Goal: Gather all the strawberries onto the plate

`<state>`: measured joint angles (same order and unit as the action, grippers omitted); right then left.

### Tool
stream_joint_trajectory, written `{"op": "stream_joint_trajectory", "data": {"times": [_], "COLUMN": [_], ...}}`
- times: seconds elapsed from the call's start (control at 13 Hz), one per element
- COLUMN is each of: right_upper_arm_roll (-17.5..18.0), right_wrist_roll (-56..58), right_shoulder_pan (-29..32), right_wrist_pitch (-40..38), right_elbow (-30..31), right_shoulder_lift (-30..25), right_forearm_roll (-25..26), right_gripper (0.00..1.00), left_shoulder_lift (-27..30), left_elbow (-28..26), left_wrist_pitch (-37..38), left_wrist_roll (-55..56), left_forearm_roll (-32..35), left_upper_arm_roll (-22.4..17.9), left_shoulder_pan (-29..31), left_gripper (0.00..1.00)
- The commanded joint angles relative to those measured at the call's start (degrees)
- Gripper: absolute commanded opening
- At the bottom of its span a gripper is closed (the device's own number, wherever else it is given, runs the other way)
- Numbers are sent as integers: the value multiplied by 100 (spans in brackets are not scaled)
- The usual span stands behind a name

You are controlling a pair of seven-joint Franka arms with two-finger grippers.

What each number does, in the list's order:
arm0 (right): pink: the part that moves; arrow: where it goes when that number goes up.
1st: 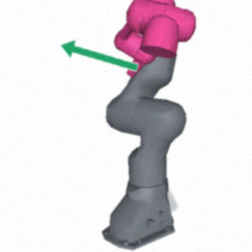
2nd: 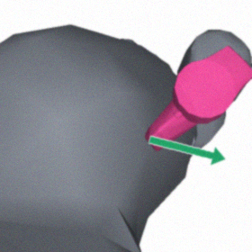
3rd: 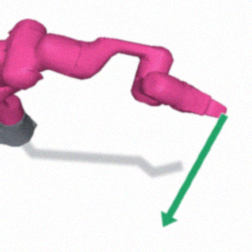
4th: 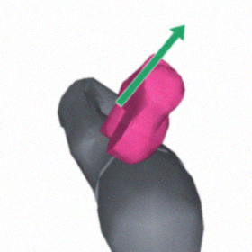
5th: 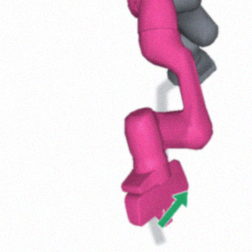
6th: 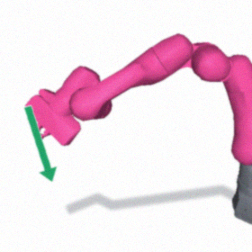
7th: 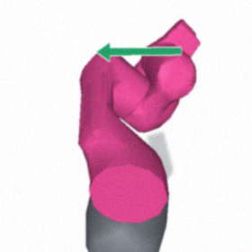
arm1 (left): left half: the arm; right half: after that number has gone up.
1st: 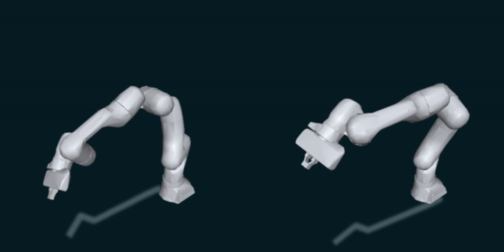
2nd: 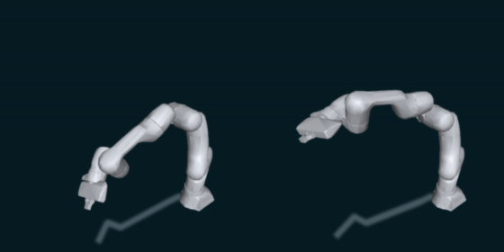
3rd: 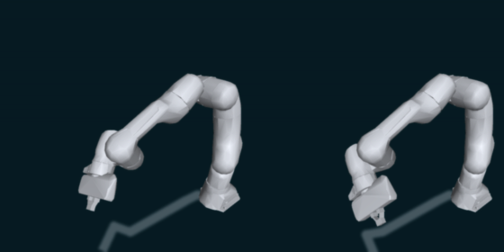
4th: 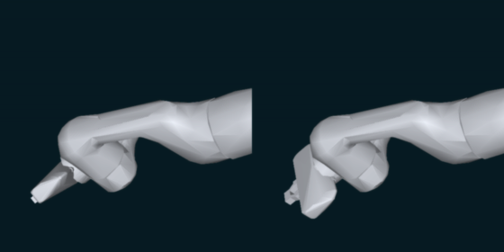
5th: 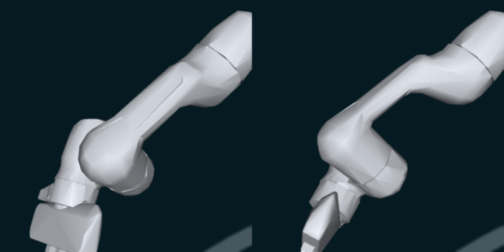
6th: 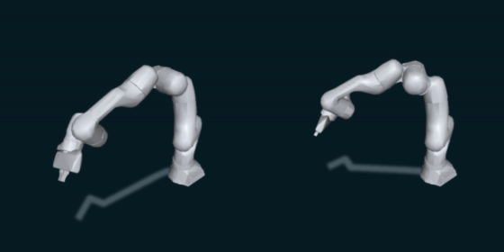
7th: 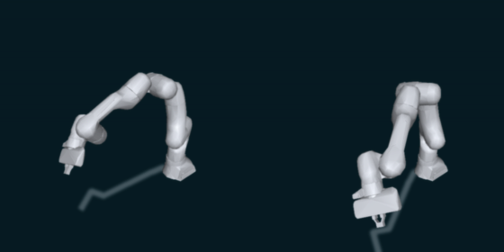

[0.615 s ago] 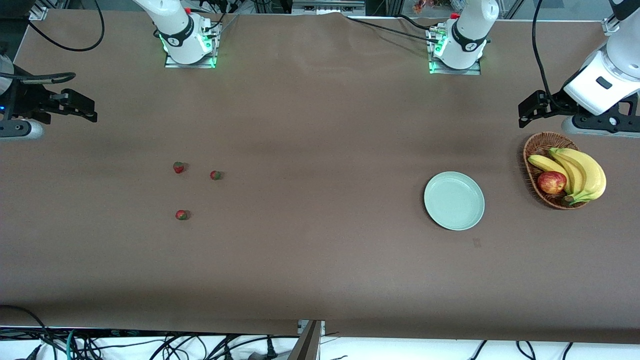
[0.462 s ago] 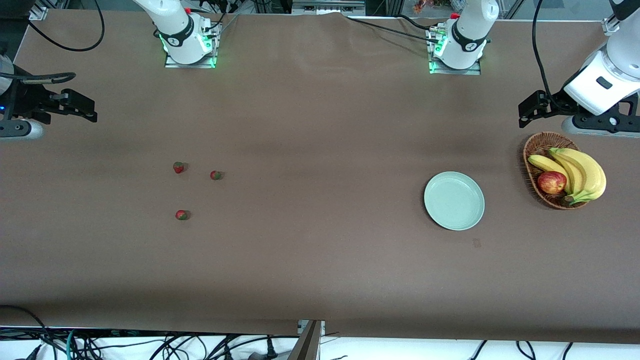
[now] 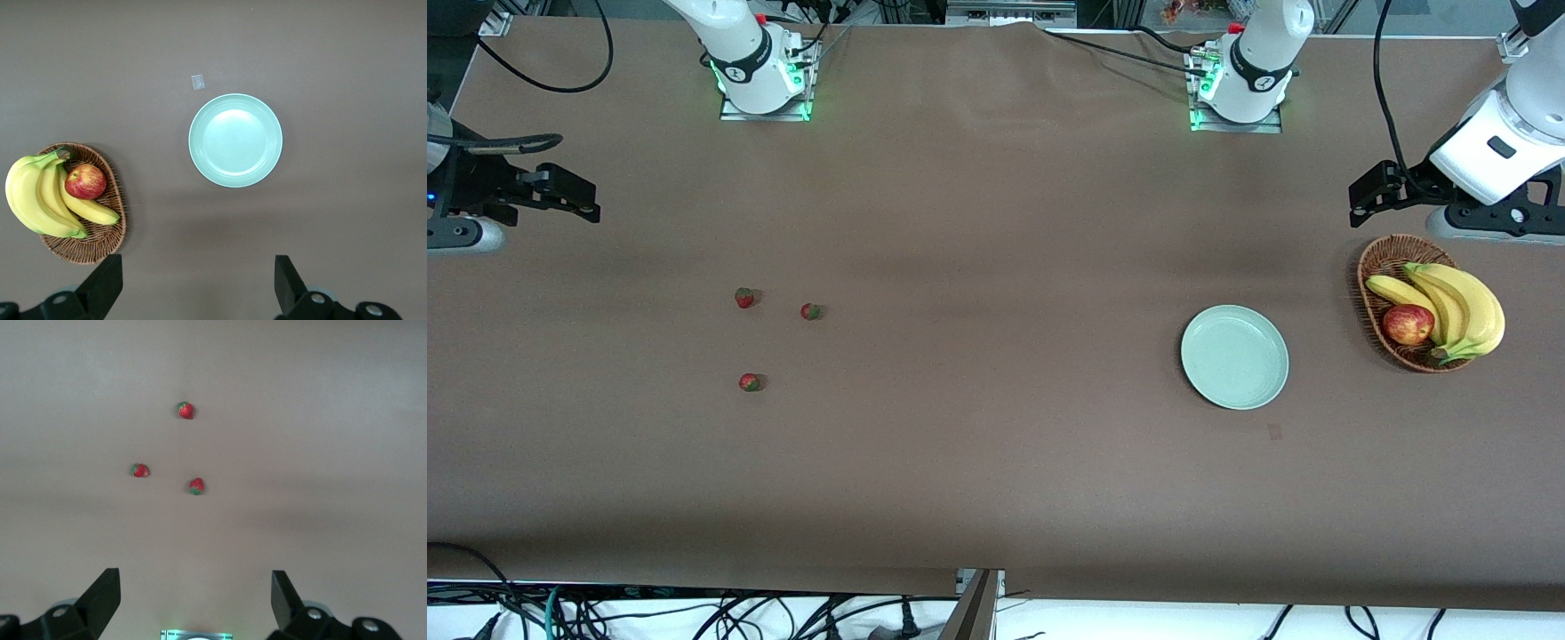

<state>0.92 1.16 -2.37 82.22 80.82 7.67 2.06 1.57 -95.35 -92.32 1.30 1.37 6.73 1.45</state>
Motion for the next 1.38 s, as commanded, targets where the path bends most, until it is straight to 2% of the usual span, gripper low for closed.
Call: {"op": "stream_joint_trajectory", "data": {"times": [0.0, 0.15, 0.46, 0.77, 1.08, 1.31], "right_upper_arm_roll": [14, 23, 49, 66, 75, 75], "right_wrist_roll": [86, 103, 69, 139, 139, 208], "right_shoulder_pan": [35, 18, -184, -316, -422, -413], "right_wrist_pitch": [205, 442, 1383, 2375, 3342, 4193], "right_elbow": [-23, -22, -31, -14, 48, 669], "right_shoulder_lift": [277, 663, 1770, 2553, 3213, 3302], "right_forearm_roll": [-83, -92, -39, -65, -92, -74], "right_gripper": [100, 100, 100, 100, 100, 100], "left_shoulder_lift": [-69, -69, -69, -69, -77, -69], "left_elbow": [192, 192, 192, 183, 192, 192], "left_wrist_pitch": [135, 135, 135, 135, 135, 135], "left_wrist_roll": [-148, -148, -148, -148, -148, -148], "left_forearm_roll": [-58, -58, -58, -58, -58, -58], "left_upper_arm_roll": [4, 4, 4, 4, 4, 13], "left_shoulder_pan": [31, 31, 40, 40, 40, 31], "left_gripper": [100, 100, 100, 100, 100, 100]}}
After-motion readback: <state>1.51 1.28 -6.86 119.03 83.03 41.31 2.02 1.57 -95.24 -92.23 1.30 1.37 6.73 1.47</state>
